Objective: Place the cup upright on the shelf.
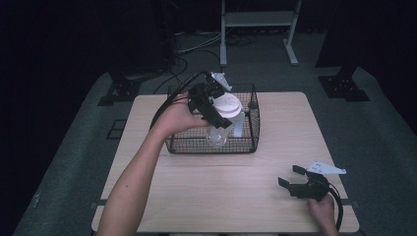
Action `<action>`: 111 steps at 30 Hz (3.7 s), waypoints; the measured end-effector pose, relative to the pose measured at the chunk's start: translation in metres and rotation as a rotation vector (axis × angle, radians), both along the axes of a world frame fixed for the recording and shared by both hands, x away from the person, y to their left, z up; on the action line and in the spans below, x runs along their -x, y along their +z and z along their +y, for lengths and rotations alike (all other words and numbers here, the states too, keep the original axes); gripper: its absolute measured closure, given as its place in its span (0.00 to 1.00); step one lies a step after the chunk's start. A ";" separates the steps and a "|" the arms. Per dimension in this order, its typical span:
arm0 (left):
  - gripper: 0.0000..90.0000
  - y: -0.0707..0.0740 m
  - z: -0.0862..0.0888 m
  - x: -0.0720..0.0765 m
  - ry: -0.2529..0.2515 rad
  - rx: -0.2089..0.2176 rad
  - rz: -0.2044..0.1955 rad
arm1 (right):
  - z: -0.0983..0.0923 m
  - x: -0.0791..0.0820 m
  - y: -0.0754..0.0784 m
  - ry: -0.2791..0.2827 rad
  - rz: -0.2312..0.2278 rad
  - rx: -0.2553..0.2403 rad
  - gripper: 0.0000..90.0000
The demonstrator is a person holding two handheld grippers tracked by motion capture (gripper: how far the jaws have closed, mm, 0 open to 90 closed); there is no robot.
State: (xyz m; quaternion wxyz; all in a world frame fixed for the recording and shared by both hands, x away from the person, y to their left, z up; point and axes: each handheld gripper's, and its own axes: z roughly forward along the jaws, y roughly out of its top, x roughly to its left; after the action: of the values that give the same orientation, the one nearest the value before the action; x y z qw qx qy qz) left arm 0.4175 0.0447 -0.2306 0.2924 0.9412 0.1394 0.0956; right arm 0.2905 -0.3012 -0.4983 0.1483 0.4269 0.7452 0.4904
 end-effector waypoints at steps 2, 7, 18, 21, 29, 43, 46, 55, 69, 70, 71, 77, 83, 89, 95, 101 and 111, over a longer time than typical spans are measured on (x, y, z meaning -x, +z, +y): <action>0.06 0.003 0.000 -0.005 0.011 0.000 -0.004 | 0.000 0.000 0.000 0.001 0.000 -0.001 0.14; 0.06 0.007 0.000 -0.014 0.028 0.018 -0.003 | 0.000 0.000 0.000 0.000 0.000 -0.005 0.14; 0.06 0.016 -0.006 -0.034 0.052 0.024 0.001 | 0.000 0.000 0.000 0.000 0.001 -0.012 0.14; 0.06 0.022 -0.006 -0.041 0.067 0.030 -0.005 | -0.001 0.000 0.000 0.001 -0.001 -0.012 0.14; 0.06 0.028 -0.005 -0.059 0.100 0.065 0.002 | 0.000 0.000 0.000 0.006 0.000 -0.002 0.14; 0.06 -0.009 -0.010 -0.088 0.152 0.027 0.055 | -0.001 0.000 0.000 0.004 -0.005 -0.009 0.14; 0.06 -0.018 -0.010 -0.093 0.160 0.025 0.074 | -0.001 0.000 0.000 0.005 -0.005 -0.010 0.14; 0.06 -0.040 -0.004 -0.105 0.201 0.021 0.101 | -0.002 -0.001 0.000 0.004 -0.006 -0.012 0.14; 0.06 -0.075 -0.003 -0.112 0.235 0.017 0.142 | -0.003 -0.001 0.000 0.006 -0.009 -0.022 0.14; 0.06 -0.077 -0.003 -0.112 0.234 0.016 0.145 | -0.003 -0.001 0.001 0.005 -0.004 -0.025 0.14; 0.06 -0.079 -0.002 -0.112 0.234 0.016 0.146 | -0.004 -0.001 0.000 0.007 -0.005 -0.028 0.14; 0.06 -0.090 -0.002 -0.115 0.229 0.017 0.154 | -0.005 -0.001 0.001 0.006 -0.001 -0.041 0.14; 0.06 -0.098 -0.003 -0.117 0.241 0.028 0.165 | -0.005 -0.001 0.000 0.007 -0.001 -0.040 0.14; 0.06 -0.113 -0.005 -0.116 0.241 0.008 0.170 | -0.004 -0.001 0.000 0.012 -0.005 -0.035 0.14; 0.06 -0.117 0.004 -0.111 0.245 0.045 0.153 | -0.003 0.000 0.000 0.008 0.000 -0.032 0.14; 0.06 -0.118 0.004 -0.106 0.238 0.046 0.126 | -0.002 0.000 0.000 0.011 0.000 -0.024 0.14; 0.06 -0.118 0.008 -0.101 0.244 0.041 0.109 | -0.001 0.000 0.000 0.013 -0.002 -0.020 0.14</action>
State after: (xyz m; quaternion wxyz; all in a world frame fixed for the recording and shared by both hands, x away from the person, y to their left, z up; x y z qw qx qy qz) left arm 0.5186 0.0526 -0.3491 0.2896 0.9150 0.2704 0.0762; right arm 0.2905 -0.3027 -0.4980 0.1417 0.4228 0.7430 0.4992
